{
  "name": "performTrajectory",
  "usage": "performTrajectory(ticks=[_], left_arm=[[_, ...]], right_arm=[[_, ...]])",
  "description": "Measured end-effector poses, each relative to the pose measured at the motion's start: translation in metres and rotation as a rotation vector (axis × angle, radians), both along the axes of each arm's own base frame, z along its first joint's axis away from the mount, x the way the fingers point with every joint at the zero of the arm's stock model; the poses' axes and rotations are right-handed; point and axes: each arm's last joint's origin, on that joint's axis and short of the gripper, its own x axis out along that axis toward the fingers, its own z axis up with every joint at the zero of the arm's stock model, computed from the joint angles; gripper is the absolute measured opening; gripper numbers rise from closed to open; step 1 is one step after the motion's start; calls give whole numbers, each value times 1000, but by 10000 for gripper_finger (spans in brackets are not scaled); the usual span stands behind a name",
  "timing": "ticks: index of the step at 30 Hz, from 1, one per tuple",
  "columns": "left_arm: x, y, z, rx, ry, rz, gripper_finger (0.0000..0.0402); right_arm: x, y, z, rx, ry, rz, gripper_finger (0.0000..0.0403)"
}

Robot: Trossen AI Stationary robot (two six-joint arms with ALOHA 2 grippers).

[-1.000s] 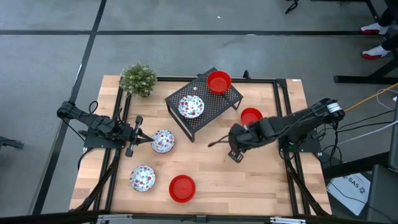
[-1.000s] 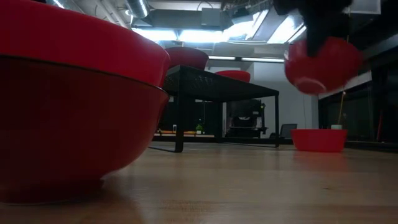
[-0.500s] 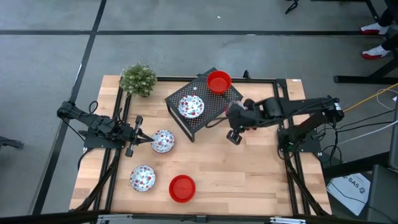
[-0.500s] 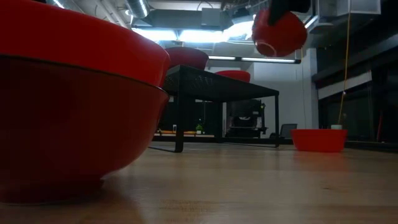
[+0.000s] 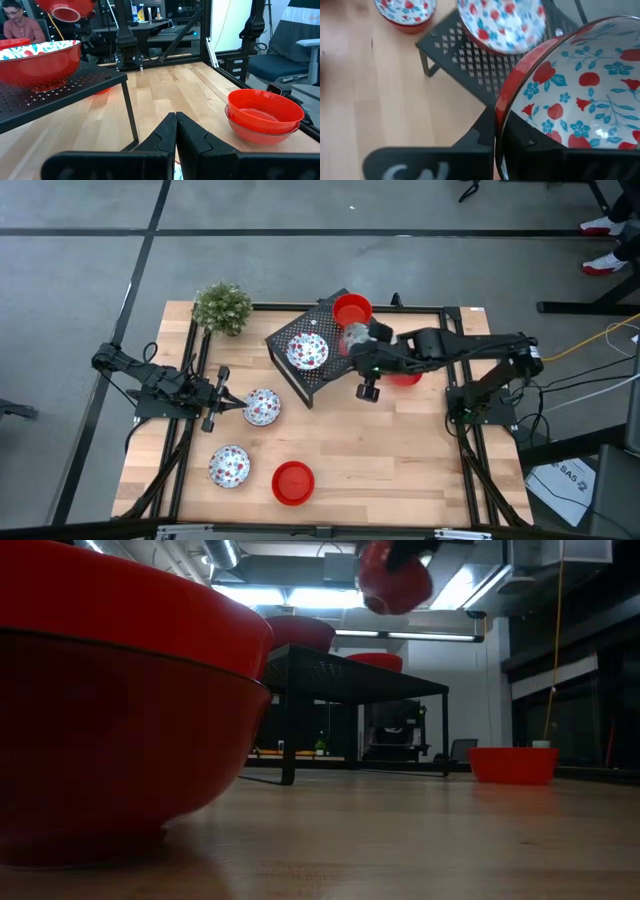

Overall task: Pick & Place Mini bowls
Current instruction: Stack the white patterned bowl on the white patterned bowl on the shelf

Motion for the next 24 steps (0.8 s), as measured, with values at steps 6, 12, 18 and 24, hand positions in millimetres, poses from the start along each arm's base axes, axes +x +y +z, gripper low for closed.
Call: performTrajectory(ticks=[6, 12, 18, 24], left_arm=[[0, 0, 0, 0, 0, 0, 4], [0, 0, 0, 0, 0, 0, 4], [0, 0, 0, 0, 0, 0, 4], [0, 0, 0, 0, 0, 0, 4]], right_arm=[[19, 2, 0, -58, 28, 75, 14], [37, 4, 3, -138, 45, 177, 19], [58, 3, 5, -201, 14, 242, 20], [75, -7, 0, -221, -16, 238, 17]])
